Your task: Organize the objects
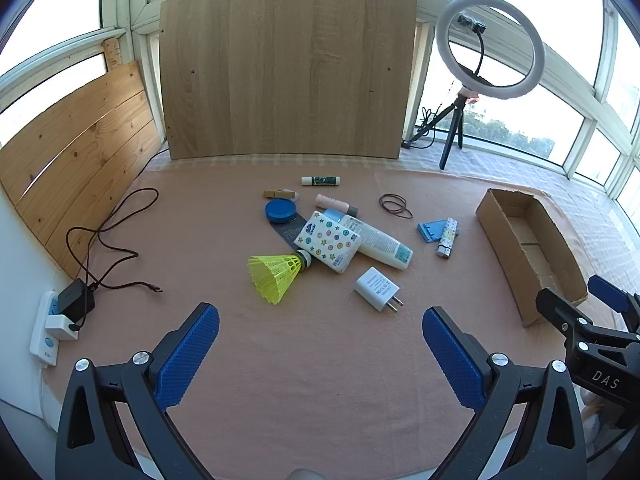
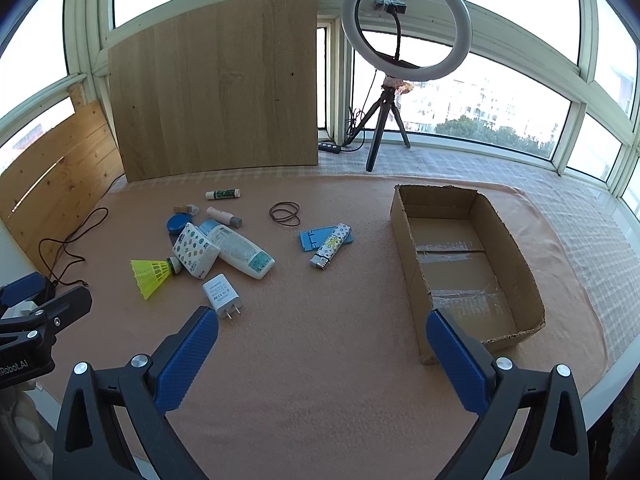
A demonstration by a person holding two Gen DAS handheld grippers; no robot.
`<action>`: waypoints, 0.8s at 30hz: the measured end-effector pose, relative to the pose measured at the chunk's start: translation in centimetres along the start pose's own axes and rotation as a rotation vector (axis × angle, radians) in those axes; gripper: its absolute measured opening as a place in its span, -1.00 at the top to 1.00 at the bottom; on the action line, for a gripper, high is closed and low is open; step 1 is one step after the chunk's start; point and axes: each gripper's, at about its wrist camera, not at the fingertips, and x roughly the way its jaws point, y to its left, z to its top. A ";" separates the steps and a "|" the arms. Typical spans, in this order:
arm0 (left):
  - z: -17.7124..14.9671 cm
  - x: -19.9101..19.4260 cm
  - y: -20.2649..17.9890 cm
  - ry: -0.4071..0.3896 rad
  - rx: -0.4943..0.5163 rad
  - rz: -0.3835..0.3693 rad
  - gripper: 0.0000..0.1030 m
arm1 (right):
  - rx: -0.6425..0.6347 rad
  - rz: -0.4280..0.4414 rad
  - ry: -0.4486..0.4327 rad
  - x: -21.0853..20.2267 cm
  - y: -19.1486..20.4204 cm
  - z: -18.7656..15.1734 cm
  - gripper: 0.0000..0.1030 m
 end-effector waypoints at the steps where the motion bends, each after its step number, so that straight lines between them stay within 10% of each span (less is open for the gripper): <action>1: 0.1 0.0 0.0 0.000 0.001 0.000 -1.00 | 0.000 -0.001 0.000 0.0 0.0 0.0 -0.99; 24: 0.3 0.4 -0.8 0.006 0.021 -0.019 -1.00 | 0.009 -0.003 0.015 0.4 -0.4 -0.1 -0.99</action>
